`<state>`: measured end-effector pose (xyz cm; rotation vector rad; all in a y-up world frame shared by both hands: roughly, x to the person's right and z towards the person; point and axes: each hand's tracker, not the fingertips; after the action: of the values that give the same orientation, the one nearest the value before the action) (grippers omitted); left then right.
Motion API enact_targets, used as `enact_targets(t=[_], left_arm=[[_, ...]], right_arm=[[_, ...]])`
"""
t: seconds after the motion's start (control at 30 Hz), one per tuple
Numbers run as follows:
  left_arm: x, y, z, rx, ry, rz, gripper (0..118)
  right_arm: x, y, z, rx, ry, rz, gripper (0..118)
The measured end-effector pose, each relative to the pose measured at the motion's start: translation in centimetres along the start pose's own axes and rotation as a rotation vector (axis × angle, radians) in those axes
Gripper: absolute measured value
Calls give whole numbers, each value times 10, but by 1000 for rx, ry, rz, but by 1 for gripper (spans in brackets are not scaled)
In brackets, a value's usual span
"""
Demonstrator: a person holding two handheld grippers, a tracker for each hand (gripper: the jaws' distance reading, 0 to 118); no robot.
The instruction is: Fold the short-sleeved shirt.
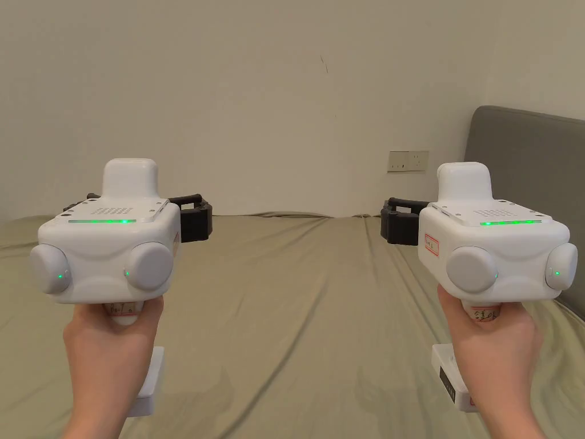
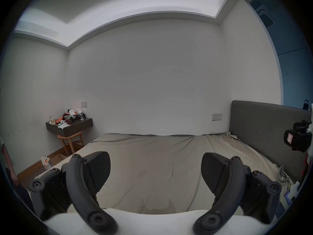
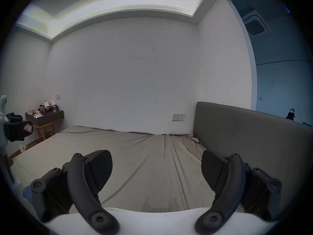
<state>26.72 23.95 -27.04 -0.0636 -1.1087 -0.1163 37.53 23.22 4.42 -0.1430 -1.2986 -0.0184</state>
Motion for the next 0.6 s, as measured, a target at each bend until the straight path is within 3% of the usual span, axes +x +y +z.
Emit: enact_targets(t=[0.6], left_arm=[[-3, 2, 2, 18, 1, 12, 115]], right_arm=[[0, -5, 0, -12, 3, -2, 111]])
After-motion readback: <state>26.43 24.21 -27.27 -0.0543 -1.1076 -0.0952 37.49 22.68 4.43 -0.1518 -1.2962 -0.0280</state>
